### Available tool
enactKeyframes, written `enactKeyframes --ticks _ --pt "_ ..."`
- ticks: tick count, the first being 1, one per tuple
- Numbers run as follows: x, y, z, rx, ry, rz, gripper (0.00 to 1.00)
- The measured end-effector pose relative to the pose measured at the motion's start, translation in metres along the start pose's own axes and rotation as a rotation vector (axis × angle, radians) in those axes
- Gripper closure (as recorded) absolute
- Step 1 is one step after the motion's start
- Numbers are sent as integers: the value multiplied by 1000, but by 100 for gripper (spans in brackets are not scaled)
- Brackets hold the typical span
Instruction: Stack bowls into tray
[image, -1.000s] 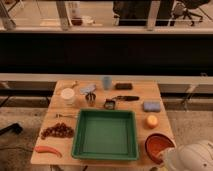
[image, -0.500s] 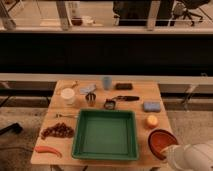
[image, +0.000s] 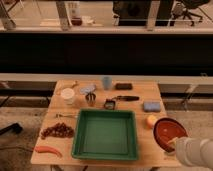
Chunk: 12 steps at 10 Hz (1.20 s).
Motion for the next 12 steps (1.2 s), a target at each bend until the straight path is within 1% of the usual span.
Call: enactKeyframes --ticks 1,3,4,6,7,8,9,10,11,12 --pt "-17 -3 -3 8 -20 -22 100" --pt "-57 -6 -3 18 -64 -73 100" --pt "-87 -8 -2 22 -99 -116 100" --pt "-130 -6 5 13 -156 -180 100" --pt "-158 -4 10 0 -199 -230 100" --pt "-180 0 17 -14 -235 -277 100" --pt "-195 4 24 -25 -264 -318 100" --pt "-209 7 37 -36 -294 -371 100" --pt "-217 7 53 -46 -317 -409 100" --pt "-219 5 65 -49 -331 -430 100"
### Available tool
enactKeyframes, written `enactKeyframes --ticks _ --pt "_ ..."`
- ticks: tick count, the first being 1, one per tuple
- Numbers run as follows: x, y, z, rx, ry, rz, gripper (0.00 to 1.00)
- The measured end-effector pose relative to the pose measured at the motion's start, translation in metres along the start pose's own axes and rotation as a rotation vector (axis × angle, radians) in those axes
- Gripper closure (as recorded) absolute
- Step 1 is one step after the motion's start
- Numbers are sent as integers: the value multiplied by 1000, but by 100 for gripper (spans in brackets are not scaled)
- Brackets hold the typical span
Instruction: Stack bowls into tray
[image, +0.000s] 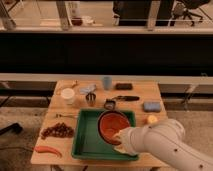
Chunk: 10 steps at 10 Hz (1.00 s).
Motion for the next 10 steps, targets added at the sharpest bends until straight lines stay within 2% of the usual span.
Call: enactKeyframes --ticks 1,3,6,10 --pt "5 -3 6 1 -5 -16 100" --pt "11 -9 32 -4 -26 -61 100" --pt "12 -12 49 -9 -50 -88 100" --pt "8 1 69 -51 -43 -157 100"
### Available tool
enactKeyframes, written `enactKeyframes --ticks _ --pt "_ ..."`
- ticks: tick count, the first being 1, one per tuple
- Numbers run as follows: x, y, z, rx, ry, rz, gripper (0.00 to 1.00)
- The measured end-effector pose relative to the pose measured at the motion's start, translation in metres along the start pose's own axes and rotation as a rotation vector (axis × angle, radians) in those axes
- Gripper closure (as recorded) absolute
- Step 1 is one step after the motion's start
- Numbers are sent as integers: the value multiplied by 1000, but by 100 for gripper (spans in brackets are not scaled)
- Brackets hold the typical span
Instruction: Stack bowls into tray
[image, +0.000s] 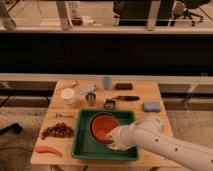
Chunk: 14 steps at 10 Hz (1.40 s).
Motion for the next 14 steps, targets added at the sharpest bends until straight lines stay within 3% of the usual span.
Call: enactKeyframes --ticks 7,14 --pt "18 19 26 -76 73 -80 100" --pt "47 21 38 -82 127 -92 100"
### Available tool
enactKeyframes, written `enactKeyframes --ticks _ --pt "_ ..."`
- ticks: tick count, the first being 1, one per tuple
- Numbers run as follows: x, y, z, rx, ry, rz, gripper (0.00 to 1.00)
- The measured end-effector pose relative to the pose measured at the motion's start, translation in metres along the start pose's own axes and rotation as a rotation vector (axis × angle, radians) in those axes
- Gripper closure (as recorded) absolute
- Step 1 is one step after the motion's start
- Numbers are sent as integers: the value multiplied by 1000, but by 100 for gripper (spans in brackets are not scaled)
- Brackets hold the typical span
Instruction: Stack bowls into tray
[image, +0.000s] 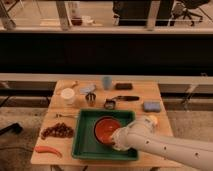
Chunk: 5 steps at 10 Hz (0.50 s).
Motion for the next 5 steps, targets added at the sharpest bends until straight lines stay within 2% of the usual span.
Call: enactKeyframes --ticks 1,2,4,5 --pt "0 0 1 0 3 -1 97" --pt "1 -1 1 1 8 -1 90" --pt "2 -1 1 2 16 5 70" --pt "0 -2 0 4 19 4 57"
